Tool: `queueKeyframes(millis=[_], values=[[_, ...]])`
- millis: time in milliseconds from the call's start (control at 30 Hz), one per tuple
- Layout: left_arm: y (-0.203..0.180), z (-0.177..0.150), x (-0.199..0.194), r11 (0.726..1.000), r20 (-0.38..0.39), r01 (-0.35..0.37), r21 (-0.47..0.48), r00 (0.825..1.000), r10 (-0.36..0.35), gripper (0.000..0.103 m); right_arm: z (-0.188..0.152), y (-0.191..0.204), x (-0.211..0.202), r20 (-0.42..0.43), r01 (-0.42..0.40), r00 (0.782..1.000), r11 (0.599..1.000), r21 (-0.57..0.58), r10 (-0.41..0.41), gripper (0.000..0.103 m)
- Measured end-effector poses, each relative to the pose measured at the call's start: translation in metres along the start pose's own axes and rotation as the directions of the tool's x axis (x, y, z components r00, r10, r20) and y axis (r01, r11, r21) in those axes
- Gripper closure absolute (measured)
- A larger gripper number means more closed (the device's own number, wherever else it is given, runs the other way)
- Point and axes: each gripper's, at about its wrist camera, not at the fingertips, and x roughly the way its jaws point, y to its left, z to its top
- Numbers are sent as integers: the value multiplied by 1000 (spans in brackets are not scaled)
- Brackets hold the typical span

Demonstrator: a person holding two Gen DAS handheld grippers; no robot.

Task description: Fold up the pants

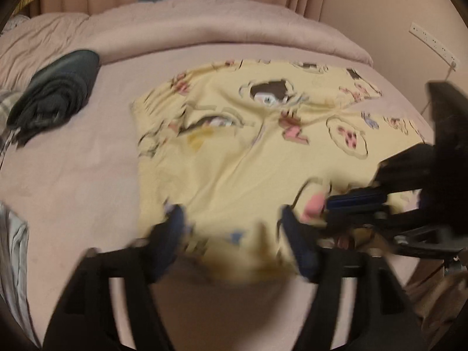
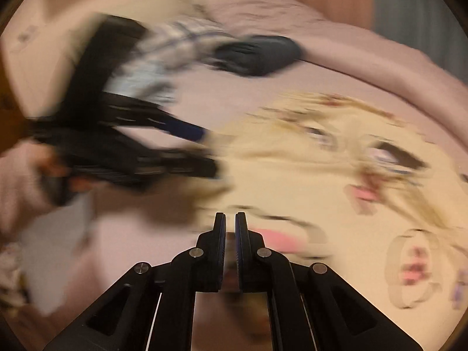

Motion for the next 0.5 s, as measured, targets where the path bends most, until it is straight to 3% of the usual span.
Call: queueKeyframes(millis=[100,167,200,267,367,500], values=[[-12,-2,33,1000,-89,-18,19,996,20,28,-19,-11,23,-133,7,991,1000,17,-5,100],[-24,-20,47,993,-158,-62,103,984,78,28,-35,9,14,-114,-8,993,998,-57,1,100],[-30,-30,41,987,-126,-82,141,987,100,28,-37,16,12,-125,-24,992,997,-78,14,100],[-29,-43,28,990,-147,-37,139,987,58,28,-42,23,3,-142,-55,989,992,-113,39,100],[-13,-40,4,997,-179,48,58,983,-37,29,-30,1,-13,-158,-129,981,989,-72,116,100],[10,1,-13,999,-57,38,-22,998,-40,27,2,-53,-42,-62,-66,996,998,7,66,95]])
